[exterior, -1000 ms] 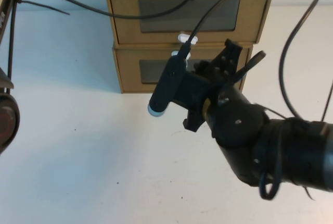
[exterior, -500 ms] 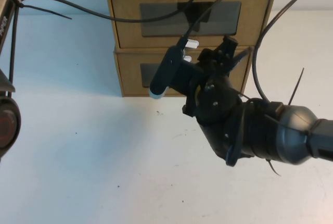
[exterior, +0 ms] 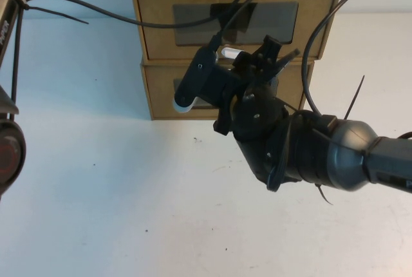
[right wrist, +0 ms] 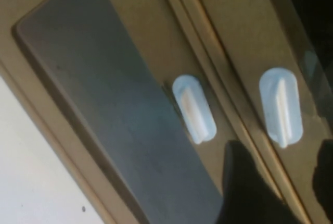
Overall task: Open the shoe box
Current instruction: 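Pull the top drawer of the cardboard box fully open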
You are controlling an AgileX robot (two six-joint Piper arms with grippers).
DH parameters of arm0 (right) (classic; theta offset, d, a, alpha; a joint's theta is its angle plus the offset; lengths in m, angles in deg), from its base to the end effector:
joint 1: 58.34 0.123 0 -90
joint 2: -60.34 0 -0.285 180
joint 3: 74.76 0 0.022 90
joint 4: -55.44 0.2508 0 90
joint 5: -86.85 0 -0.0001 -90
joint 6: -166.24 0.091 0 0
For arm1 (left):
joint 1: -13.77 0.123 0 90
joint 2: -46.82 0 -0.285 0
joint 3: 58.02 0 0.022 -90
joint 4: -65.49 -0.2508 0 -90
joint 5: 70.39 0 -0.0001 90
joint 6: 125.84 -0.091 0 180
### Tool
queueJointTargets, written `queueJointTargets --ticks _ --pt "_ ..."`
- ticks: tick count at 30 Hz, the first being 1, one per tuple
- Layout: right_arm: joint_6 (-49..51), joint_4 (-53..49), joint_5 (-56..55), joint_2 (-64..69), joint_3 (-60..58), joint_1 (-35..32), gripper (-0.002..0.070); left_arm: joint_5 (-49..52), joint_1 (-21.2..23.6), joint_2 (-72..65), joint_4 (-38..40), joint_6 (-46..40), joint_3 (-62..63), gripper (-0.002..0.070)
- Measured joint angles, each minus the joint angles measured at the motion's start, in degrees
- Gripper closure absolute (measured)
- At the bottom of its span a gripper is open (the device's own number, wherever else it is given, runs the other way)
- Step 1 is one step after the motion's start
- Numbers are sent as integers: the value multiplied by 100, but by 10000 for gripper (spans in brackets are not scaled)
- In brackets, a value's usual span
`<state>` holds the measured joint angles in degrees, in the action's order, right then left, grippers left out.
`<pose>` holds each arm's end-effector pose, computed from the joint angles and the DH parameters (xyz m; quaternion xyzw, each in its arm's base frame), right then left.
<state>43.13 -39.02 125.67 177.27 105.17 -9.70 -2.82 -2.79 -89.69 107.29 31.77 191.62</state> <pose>0.3253 0.2834 0.2546 -0.4139 0.6956 -0.2315 0.5397 0.4491 -0.1921 0.3938 0.2892 0.8113 -0.3379 0.3794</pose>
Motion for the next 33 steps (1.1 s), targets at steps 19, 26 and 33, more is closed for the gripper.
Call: queueJointTargets --ticks 19,26,33 --pt "30 -13 -561 48 40 -213 409 4 0 0 0 145 0 680" --pt "30 -23 -571 48 40 -213 409 4 0 0 0 334 0 680" --pt "30 -27 -574 48 40 -288 410 4 0 0 0 490 0 680"
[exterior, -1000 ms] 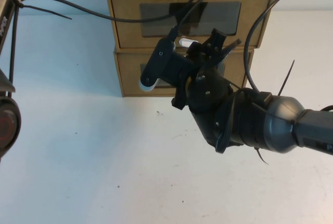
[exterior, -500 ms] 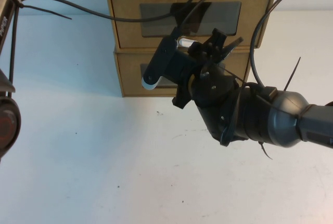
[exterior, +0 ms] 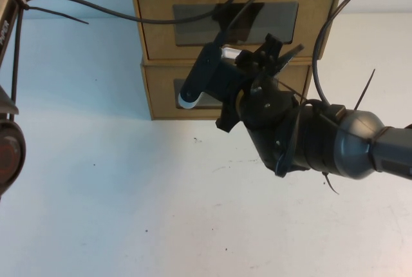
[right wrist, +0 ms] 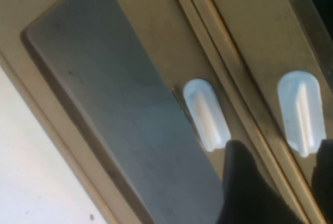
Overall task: Open the shoe box
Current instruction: 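Pull the top drawer of the cardboard box fully open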
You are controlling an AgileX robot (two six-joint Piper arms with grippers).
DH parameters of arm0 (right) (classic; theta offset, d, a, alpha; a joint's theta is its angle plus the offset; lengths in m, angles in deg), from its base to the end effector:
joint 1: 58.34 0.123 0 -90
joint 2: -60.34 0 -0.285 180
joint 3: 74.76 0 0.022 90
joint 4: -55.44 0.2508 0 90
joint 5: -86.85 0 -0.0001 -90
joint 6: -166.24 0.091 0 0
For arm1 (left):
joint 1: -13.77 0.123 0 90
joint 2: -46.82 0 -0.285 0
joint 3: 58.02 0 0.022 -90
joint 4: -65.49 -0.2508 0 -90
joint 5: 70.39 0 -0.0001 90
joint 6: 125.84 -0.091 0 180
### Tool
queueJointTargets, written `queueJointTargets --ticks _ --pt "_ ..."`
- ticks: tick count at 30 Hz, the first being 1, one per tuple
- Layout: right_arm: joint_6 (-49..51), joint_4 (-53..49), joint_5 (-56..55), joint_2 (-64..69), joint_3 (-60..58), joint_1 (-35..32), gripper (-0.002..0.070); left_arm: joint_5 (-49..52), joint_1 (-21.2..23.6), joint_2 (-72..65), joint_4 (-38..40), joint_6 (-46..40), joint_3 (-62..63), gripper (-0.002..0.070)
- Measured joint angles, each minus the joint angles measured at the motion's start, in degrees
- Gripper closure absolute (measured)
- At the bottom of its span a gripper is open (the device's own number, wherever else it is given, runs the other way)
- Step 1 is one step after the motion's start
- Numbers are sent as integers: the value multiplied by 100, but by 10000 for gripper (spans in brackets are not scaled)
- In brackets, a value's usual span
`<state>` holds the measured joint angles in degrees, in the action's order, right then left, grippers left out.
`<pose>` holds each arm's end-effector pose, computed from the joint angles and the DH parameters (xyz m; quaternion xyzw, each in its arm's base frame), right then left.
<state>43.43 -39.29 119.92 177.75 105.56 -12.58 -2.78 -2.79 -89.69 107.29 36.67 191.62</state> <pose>0.3385 0.2765 0.2503 -0.4247 0.7003 -0.2040 0.5363 0.4491 -0.1921 0.3938 0.2544 0.8230 -0.3538 0.3643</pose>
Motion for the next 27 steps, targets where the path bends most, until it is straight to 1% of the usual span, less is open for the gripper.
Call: queueJointTargets --ticks 9,17,27 --pt "0 -10 -177 0 26 -218 439 0 0 0 0 0 0 680" --pt "-66 -24 -352 0 324 -218 442 0 0 0 0 0 0 680" --pt "-186 -41 -618 13 337 -218 442 0 0 0 0 0 0 680"
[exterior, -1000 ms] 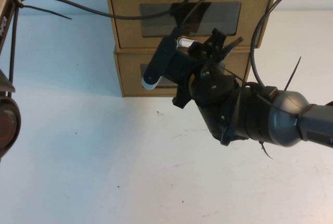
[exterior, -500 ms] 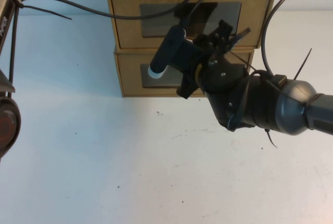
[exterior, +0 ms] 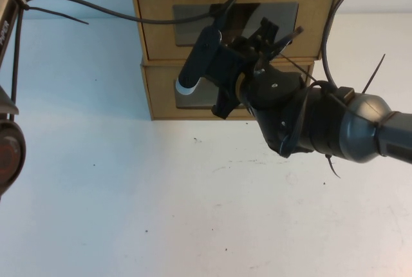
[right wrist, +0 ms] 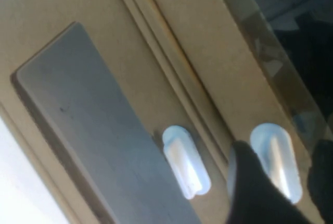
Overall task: Open the shoe box
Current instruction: 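Pull the top drawer of the cardboard box fully open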
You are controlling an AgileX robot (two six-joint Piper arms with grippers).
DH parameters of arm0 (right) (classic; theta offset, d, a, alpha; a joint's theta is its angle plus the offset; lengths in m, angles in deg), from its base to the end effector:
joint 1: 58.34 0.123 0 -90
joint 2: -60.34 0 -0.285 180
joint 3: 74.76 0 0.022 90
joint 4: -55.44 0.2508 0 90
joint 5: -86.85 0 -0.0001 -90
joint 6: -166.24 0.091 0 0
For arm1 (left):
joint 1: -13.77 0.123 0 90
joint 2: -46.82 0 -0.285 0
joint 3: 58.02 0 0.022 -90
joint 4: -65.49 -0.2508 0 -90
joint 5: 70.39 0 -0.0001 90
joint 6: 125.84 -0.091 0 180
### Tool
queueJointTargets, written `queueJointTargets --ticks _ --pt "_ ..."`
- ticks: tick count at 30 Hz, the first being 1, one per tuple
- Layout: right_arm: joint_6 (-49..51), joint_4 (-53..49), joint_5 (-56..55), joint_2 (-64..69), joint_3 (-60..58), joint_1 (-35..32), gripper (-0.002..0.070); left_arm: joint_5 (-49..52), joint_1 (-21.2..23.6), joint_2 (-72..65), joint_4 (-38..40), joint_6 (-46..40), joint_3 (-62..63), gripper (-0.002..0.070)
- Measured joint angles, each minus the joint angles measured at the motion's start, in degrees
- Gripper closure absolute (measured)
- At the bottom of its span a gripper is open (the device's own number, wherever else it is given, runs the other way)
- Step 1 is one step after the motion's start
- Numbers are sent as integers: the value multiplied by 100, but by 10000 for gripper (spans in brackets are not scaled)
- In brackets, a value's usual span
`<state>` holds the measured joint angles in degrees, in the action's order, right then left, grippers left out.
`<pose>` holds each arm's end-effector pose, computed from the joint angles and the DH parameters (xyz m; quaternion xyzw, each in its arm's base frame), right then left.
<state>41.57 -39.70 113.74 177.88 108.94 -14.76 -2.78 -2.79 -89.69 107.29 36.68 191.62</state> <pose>0.3512 0.2775 0.2651 -0.4401 0.6841 -0.1759 0.5544 0.4491 -0.1921 0.3938 0.2544 0.8231 -0.3538 0.3643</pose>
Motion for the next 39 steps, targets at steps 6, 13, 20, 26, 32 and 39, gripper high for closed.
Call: queueJointTargets --ticks 6,13,20,26,32,39 --pt "-246 -60 124 213 9 0 442 0 0 0 0 0 0 680" --pt "-277 -115 259 263 34 0 442 0 0 0 0 0 0 680" --pt "-277 -128 268 276 34 0 442 0 0 0 0 0 0 680" --pt "-277 -102 303 290 139 0 524 0 0 0 0 0 0 680" --pt "-277 -80 327 300 189 -13 605 0 0 0 0 0 0 680" --pt "-317 -93 327 300 189 -13 652 0 0 0 0 0 0 680"
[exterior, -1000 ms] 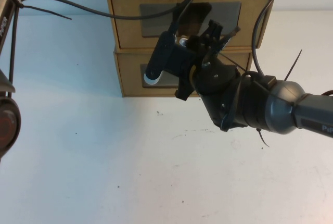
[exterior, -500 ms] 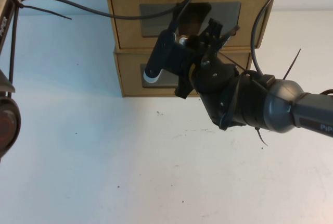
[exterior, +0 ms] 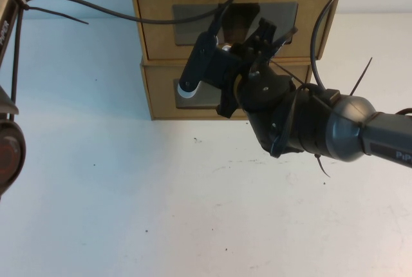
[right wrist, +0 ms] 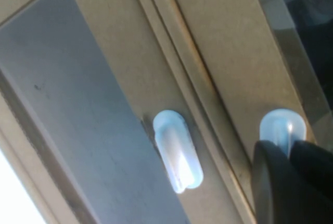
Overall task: Open the shoe box
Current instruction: 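Pull the top drawer of the cardboard box fully open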
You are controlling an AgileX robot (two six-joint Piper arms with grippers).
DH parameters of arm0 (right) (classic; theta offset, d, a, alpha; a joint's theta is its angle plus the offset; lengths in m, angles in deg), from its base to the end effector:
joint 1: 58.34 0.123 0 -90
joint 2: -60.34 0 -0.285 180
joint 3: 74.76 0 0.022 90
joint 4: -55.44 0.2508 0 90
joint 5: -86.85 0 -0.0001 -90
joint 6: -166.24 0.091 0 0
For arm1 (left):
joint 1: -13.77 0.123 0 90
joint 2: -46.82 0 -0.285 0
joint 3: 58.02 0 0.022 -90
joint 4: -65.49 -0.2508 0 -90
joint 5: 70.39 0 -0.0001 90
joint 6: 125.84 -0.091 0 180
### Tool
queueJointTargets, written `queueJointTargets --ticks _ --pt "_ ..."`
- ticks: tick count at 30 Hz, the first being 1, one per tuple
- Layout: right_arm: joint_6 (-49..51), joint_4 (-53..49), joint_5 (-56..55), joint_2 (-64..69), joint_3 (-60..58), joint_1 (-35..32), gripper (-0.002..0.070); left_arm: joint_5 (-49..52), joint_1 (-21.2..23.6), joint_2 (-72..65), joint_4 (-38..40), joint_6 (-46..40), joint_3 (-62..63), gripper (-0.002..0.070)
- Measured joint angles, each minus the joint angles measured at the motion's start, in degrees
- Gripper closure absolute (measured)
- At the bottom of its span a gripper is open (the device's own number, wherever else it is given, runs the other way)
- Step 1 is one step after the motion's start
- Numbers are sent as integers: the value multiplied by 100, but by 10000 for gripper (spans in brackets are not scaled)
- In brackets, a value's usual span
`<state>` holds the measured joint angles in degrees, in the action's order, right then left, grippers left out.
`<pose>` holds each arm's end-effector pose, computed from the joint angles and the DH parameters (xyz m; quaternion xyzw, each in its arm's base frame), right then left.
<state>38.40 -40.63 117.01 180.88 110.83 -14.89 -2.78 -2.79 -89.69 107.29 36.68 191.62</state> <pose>0.3615 0.2797 0.2538 -0.4514 0.6741 -0.2203 0.5415 0.4491 -0.1921 0.3938 0.2544 0.8231 -0.3538 0.3643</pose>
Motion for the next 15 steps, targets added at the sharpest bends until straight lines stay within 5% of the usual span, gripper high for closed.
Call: queueJointTargets --ticks 15 --pt "-881 404 35 0 44 22 661 0 0 0 -10 176 0 680"
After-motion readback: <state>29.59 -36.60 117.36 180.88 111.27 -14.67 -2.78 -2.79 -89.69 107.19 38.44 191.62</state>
